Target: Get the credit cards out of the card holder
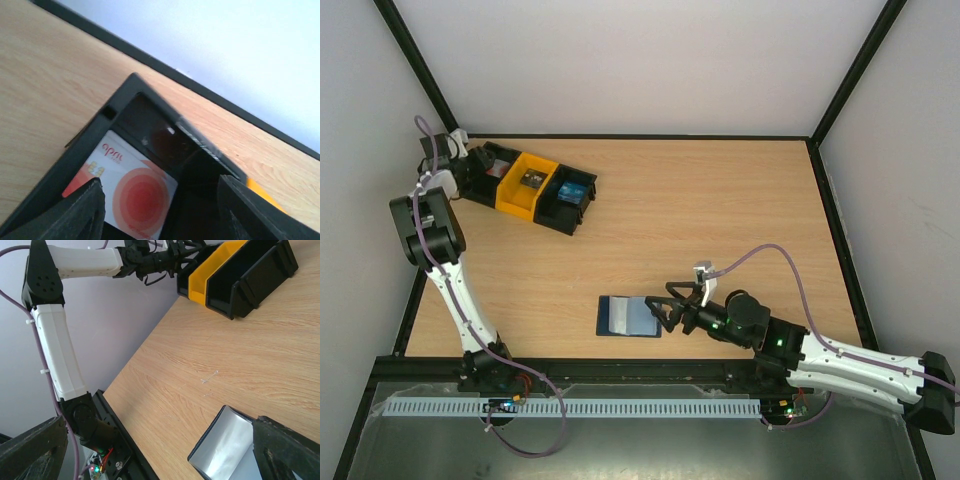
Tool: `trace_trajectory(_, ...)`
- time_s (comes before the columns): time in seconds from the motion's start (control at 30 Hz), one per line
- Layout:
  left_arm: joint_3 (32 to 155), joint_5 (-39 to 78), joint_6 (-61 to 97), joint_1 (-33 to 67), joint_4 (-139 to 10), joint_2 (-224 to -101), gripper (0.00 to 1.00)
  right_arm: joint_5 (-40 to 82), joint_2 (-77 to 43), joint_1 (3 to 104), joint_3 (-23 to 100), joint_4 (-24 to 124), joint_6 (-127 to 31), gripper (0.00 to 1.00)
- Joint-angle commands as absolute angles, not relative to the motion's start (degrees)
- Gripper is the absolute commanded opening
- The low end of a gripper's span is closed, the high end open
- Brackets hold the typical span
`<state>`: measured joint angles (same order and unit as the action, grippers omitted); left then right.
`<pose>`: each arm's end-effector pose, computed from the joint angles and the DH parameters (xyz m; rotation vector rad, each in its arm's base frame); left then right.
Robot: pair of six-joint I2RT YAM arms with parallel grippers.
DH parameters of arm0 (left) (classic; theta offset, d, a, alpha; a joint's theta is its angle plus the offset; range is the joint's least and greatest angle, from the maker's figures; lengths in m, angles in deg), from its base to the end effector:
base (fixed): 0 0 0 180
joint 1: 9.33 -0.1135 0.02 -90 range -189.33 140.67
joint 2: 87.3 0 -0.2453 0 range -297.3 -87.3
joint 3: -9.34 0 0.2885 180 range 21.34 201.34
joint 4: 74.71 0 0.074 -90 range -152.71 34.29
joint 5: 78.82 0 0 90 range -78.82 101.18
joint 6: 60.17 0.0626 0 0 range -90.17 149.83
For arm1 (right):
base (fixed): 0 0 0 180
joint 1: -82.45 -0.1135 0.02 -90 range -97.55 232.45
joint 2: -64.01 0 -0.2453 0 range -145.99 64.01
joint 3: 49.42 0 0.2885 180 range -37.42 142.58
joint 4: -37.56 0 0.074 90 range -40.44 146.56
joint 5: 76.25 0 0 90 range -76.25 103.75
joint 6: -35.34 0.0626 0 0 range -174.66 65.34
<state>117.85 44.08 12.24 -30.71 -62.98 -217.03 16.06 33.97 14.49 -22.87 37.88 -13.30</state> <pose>0.5263 0.1695 0.1289 -0.3770 2.0609 -0.5733 0.0847 0.2159 0.2097 -0.4624 1.8036 1.4425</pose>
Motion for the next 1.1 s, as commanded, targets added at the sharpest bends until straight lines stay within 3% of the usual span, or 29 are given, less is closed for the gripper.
trace_trajectory(0.0,119.36,48.18,8.38,-30.35,-64.21,-211.83,0.66,13.66,35.71,14.25,-20.8,41.85,-13.4,0.98)
trace_trajectory(0.07,118.03,48.99,6.35,-30.36,-64.63,-210.3,0.74,12.74,35.83,14.24,-19.68,44.06,-12.95,0.98)
trace_trajectory(0.13,115.39,49.71,3.99,-30.25,-65.76,-207.9,0.97,12.4,35.72,14.25,-18.68,45.72,-12.17,0.98)
trace_trajectory(0.17,114.12,50.3,3.14,-30.13,-65.93,-206.78,0.99,12.16,35.68,14.24,-18.35,46.23,-11.5,0.98)
trace_trajectory(0.47,106.09,49.25,0.71,-28.72,-55.93,-197.22,1.0,5.72,32.74,14.25,-13.57,55.76,-4.98,0.98)
trace_trajectory(0.7,97.12,46.51,5.07,-24.24,-43.92,-180.54,1.0,-4.51,32.0,14.25,-10.89,67.94,3.38,0.98)
trace_trajectory(1.07,77.47,40.89,10.46,-4.0,-33.47,-151.51,1.0,-13.09,36.63,14.25,-6.7,78.1,4.74,0.98)
